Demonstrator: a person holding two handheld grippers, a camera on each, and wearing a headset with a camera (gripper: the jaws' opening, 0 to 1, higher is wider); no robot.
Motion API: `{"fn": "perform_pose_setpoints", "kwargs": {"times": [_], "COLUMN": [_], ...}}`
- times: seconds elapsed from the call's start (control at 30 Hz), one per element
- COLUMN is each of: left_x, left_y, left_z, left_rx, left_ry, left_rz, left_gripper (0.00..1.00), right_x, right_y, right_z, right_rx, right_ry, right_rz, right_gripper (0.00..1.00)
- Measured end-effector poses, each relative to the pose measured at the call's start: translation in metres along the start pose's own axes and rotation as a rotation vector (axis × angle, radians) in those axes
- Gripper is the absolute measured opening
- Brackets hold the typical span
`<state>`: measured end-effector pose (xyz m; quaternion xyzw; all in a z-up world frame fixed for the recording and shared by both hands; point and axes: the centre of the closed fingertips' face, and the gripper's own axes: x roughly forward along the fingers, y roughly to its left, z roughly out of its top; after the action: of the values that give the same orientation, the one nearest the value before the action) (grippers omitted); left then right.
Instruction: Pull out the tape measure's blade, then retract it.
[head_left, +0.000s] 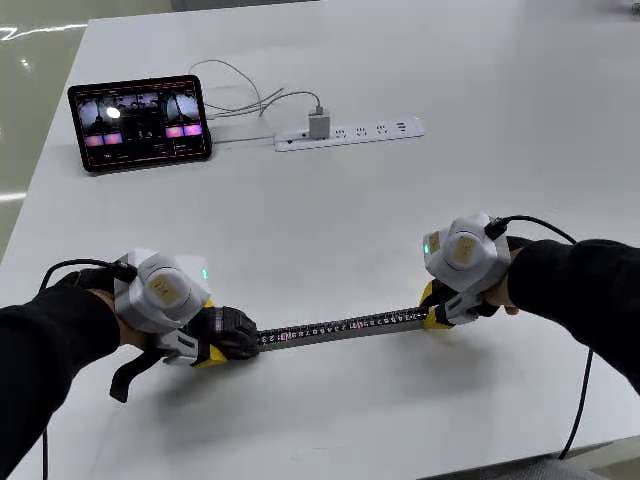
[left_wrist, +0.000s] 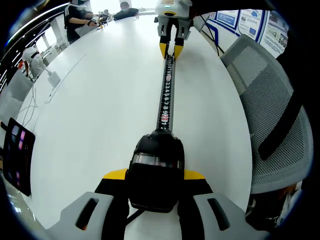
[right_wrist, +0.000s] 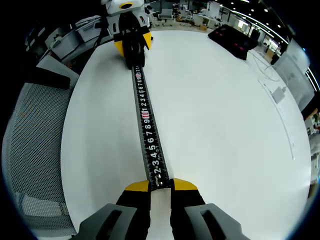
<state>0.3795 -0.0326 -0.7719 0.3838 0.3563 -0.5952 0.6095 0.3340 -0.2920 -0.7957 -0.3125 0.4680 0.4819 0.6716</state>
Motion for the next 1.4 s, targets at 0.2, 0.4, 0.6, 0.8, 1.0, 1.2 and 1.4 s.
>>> {"fn": "perform_pose_setpoints", "kwargs": {"times": [0.2, 0.4, 0.6, 0.8, 1.0, 1.2, 1.4], "left_x": [0.000, 0.001, 0.002, 0.001, -0.007, -0.018, -0.026], "left_y": [0.000, 0.000, -0.002, 0.000, 0.002, 0.005, 0.005], "left_z": [0.000, -0.001, -0.002, -0.003, 0.002, 0.004, 0.001], "left_rx": [0.009, 0.000, -0.006, 0.027, 0.006, -0.043, -0.067], "left_ry": [-0.001, 0.006, 0.027, 0.046, 0.000, -0.032, -0.035], "left_rz": [-0.002, -0.013, -0.045, -0.044, -0.039, -0.047, -0.033], "left_gripper": [0.32, 0.33, 0.34, 0.34, 0.34, 0.36, 0.42], "right_x": [0.000, 0.000, -0.001, -0.001, -0.002, -0.008, -0.016], "right_y": [0.000, 0.000, 0.000, 0.002, 0.003, -0.001, -0.002], "right_z": [0.000, 0.000, 0.000, 0.002, 0.001, 0.001, 0.001], "right_rx": [-0.011, 0.002, 0.031, -0.012, -0.022, -0.015, -0.014], "right_ry": [0.006, 0.008, -0.058, -0.040, -0.034, -0.045, -0.063], "right_rz": [0.001, 0.000, 0.023, 0.027, 0.028, 0.028, 0.018], "right_gripper": [0.10, 0.11, 0.11, 0.11, 0.13, 0.18, 0.20]}}
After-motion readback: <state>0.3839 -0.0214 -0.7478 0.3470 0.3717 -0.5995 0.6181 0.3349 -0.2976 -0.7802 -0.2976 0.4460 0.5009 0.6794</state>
